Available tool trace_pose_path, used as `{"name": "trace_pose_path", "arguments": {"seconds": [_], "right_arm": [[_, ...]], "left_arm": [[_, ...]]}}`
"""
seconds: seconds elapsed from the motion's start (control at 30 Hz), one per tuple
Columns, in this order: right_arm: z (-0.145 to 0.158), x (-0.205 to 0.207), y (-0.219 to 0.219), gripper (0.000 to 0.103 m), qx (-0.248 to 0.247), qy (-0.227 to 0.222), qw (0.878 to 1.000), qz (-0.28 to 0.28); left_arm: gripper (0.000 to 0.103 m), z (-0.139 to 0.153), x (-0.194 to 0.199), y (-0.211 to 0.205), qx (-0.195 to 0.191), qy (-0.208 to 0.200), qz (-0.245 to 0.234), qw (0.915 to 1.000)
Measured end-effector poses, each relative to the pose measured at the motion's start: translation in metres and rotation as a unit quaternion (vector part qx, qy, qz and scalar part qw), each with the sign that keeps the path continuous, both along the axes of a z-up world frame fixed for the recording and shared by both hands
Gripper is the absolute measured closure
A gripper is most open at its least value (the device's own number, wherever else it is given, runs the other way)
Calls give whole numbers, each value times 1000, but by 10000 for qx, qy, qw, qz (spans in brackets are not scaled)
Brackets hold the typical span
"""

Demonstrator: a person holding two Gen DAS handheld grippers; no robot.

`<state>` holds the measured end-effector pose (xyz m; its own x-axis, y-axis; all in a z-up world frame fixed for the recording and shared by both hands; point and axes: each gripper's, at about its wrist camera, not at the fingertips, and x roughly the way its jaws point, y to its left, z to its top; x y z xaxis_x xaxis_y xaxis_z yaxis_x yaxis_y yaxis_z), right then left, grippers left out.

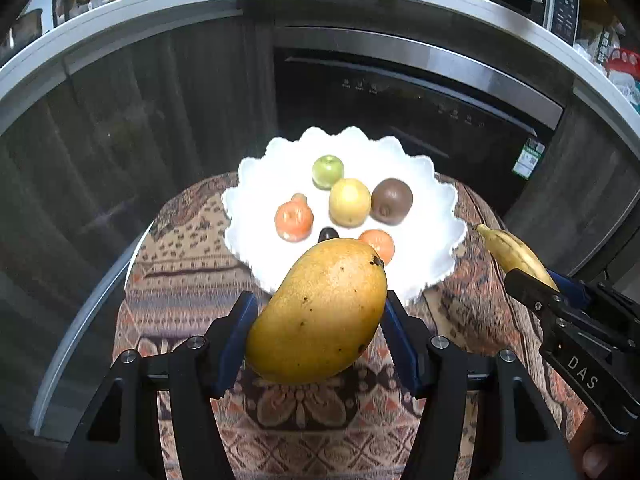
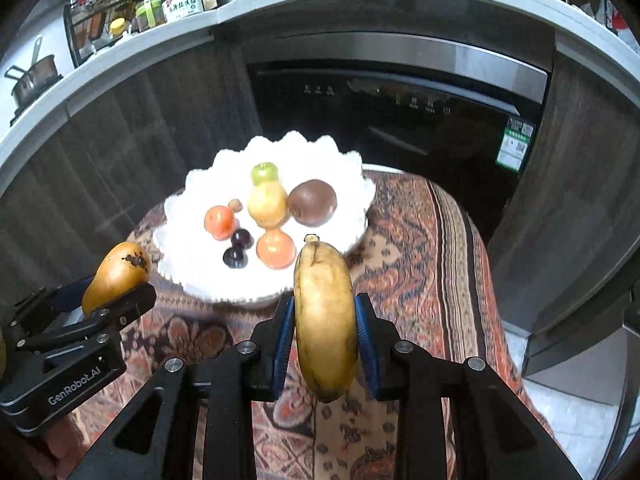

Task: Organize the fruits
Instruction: 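Carry mango and banana over the white bowl and open both tools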

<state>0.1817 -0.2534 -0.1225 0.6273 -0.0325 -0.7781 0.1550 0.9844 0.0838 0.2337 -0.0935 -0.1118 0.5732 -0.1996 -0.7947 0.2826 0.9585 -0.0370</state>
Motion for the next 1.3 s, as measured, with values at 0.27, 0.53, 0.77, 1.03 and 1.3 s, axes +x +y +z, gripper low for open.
{"name": "trace_pose_path", "arguments": {"seconds": [0.27,0.53,0.77,1.03,1.3], "right_arm": [[5,39,0,72,45,-57,10000,-62],[-7,72,-6,72,49,7,9998,-169],[-27,95,-11,72,135,152,9996,-207],[-50,107,-11,71,289,345,9989,-158],[-38,100,-8,51,144,126,9996,-203]], "left_arm": [[43,0,39,-1,-24,45,59,10000],[45,-14,72,-3,4,134,100,9999],[74,-36,93,-6,-13,362,58,9993],[51,-44,101,-8,117,325,78,9994],[31,-37,96,-4,159,220,205,9994]]}}
